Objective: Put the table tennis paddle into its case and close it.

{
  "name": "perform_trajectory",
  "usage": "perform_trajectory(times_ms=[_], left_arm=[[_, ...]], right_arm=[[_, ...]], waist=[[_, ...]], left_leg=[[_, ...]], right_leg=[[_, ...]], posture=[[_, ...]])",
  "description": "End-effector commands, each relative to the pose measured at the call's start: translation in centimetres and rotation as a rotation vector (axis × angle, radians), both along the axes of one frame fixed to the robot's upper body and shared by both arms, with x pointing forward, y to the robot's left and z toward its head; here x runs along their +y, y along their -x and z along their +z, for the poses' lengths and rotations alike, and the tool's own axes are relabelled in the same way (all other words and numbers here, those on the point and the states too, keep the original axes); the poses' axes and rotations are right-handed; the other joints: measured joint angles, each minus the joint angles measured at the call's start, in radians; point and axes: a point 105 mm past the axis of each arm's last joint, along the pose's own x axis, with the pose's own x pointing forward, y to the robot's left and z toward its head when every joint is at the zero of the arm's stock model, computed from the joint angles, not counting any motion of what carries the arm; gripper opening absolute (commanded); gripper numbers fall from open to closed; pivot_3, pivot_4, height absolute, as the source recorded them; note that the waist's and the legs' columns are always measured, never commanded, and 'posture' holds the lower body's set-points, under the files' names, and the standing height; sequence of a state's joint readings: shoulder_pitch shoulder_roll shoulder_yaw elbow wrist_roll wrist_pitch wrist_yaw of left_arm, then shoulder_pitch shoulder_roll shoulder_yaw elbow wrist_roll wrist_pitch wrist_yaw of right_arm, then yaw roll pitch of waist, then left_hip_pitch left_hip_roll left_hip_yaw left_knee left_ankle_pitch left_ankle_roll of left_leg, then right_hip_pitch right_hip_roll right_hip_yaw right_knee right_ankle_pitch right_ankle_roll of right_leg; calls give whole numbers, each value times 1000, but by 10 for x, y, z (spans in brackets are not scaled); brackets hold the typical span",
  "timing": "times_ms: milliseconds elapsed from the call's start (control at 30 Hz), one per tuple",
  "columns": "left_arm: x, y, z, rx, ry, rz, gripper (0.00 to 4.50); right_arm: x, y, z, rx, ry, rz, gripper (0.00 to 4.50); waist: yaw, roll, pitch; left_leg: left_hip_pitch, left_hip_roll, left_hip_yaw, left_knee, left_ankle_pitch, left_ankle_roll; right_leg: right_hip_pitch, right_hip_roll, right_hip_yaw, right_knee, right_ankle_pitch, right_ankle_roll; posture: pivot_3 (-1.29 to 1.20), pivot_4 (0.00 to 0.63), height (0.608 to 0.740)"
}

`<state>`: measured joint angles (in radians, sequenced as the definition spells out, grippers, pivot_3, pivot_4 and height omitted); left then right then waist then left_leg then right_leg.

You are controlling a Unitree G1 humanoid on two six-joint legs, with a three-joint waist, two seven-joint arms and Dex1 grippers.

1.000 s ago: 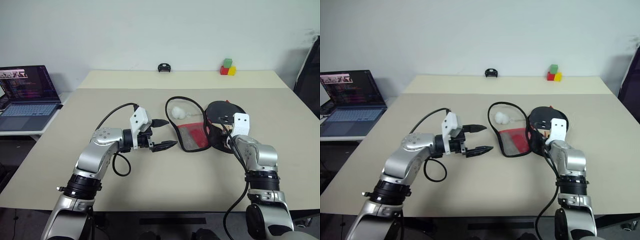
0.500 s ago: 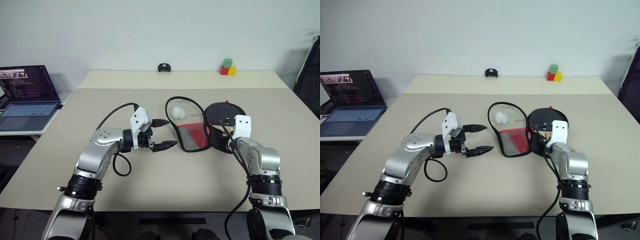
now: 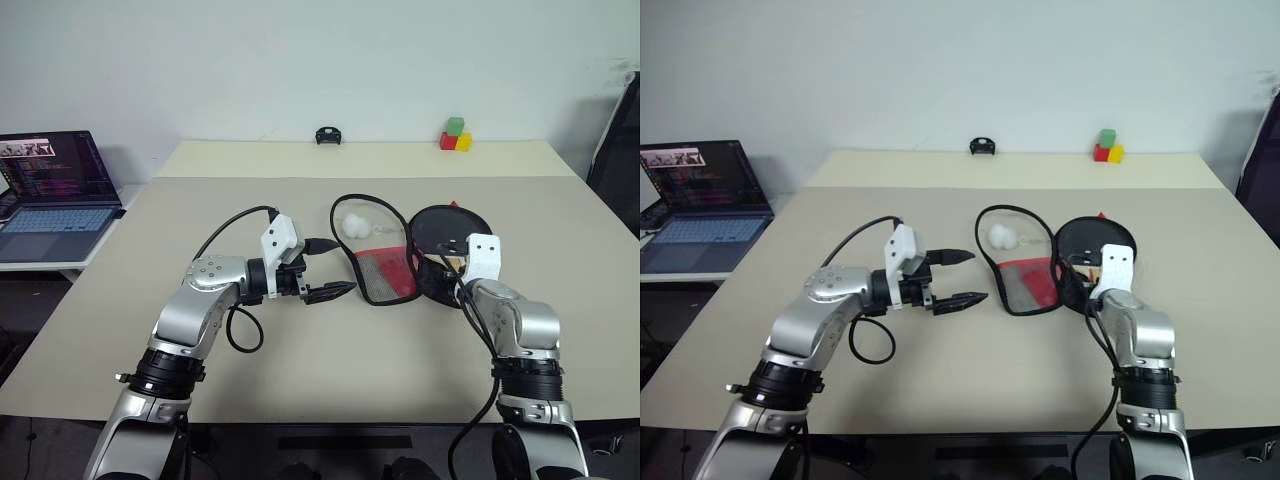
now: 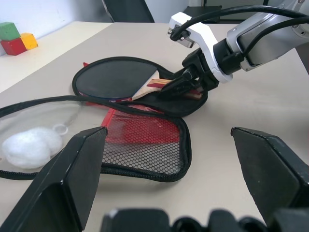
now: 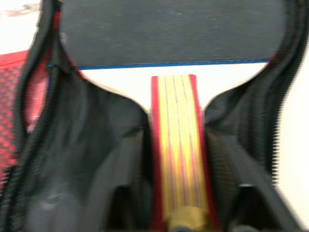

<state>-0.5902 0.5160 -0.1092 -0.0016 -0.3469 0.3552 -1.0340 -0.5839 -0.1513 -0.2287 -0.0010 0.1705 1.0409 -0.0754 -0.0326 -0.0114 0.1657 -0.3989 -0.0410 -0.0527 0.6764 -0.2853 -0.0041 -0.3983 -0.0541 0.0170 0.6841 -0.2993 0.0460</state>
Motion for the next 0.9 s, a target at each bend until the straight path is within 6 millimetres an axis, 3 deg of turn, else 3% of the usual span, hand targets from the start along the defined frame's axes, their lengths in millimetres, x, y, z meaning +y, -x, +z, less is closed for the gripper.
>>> perform_trajectory(times_ms=[33,67,300,500,567,700,900], left_arm=[[1,2,12,-58,18,3,4500],[2,1,13,-58,19,6,4500],[15,-7,13,-62,41,97,4500],[25,-20,11,-62,83,210,4500],[27,-24,7,-59,66,231,4500],[37,-34,-2,-43,42,285,4500],[45,-47,-14,-14,8,333,4500]], right_arm=[[2,4,5,-14,5,25,3662],[4,6,7,-18,0,35,3951],[3,30,34,-82,-22,160,3951],[22,52,73,-222,-96,438,3951],[19,57,86,-302,-73,506,3951],[1,68,102,-303,-15,639,3951],[-22,78,148,-375,51,784,3951]], waist=[[0,0,0],[0,0,0],[1,0,0],[1,0,0],[2,0,0],[3,0,0],[3,0,0]], left_leg=[[0,0,0,0,0,0],[0,0,0,0,0,0],[-1,0,0,0,0,0],[0,0,-1,0,-1,2],[0,0,-1,0,-1,3],[0,-1,-1,0,-2,3],[1,0,-2,1,-2,3]], right_leg=[[0,0,0,0,0,0],[0,0,0,0,0,0],[0,0,0,-1,0,0],[0,0,0,0,0,0],[0,0,-1,-1,0,0],[2,0,-2,-2,0,0],[3,0,-2,-2,0,0]], posture=[[0,150,740],[0,150,740],[0,150,740],[0,150,740],[0,150,740],[0,150,740],[0,150,740]])
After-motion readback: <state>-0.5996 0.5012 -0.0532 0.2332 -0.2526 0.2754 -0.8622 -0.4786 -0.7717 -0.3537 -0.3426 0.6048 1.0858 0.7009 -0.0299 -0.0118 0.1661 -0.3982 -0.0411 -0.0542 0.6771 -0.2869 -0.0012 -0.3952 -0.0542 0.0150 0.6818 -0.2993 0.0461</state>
